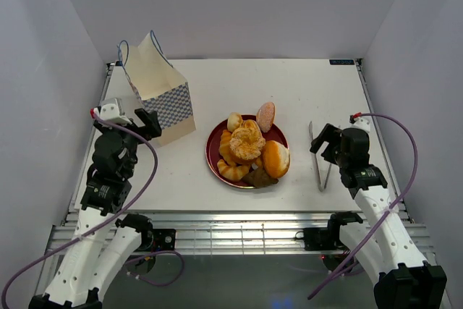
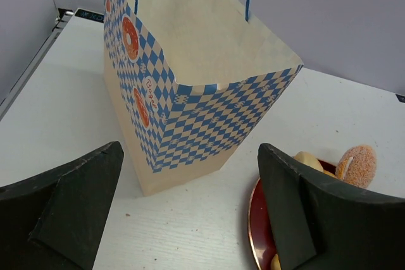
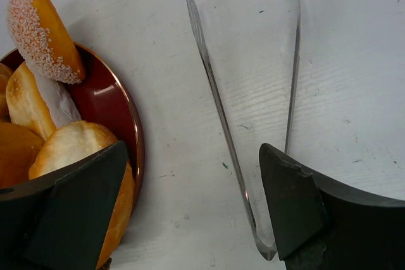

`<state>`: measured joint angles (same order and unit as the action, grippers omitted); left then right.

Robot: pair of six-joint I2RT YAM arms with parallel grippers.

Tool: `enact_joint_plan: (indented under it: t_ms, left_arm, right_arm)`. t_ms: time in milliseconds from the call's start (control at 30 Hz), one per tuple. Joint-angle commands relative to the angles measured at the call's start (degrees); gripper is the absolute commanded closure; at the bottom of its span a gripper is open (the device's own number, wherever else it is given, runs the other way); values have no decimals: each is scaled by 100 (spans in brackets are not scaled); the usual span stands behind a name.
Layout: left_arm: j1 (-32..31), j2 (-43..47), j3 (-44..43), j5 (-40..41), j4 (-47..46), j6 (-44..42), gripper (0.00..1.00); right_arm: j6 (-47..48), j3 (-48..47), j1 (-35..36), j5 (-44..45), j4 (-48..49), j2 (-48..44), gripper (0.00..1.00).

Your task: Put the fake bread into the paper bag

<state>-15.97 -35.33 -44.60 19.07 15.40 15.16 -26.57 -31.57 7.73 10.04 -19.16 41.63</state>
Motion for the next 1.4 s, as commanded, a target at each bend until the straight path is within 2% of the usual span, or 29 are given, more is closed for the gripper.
enact_joint_plan:
  t_ms: [0,100,167,367,533,900,1000,1367]
  left_arm:
    - [23,403,39,79,-274,-127,2]
    - [23,492,30,123,-292,-153,2]
    - [23,554,65,123,-318,-162,2]
    - [23,501,65,141,-257,-145,2]
    - [-3,483,65,79,-213,-118,2]
    - [-99,536,48,-140,-160,-101,2]
    - [-117,562,48,-236,-160,-101,2]
    - [-196,580,21,-369,-134,-153,2]
  right_arm:
    - [-172,-42,-17,15,395,144,10]
    - [-191,-68,-17,103,386,135,10]
    - [186,-24,-17,-124,465,48,10]
    - [389,-147,-17,909,220,21,10]
    - [582,-122,-17,1359,219,100,10]
    - [828,28,-17,666,132,1084,10]
    - [978,169,-17,121,246,1198,10]
    - [996,11,-17,322,114,2024,10]
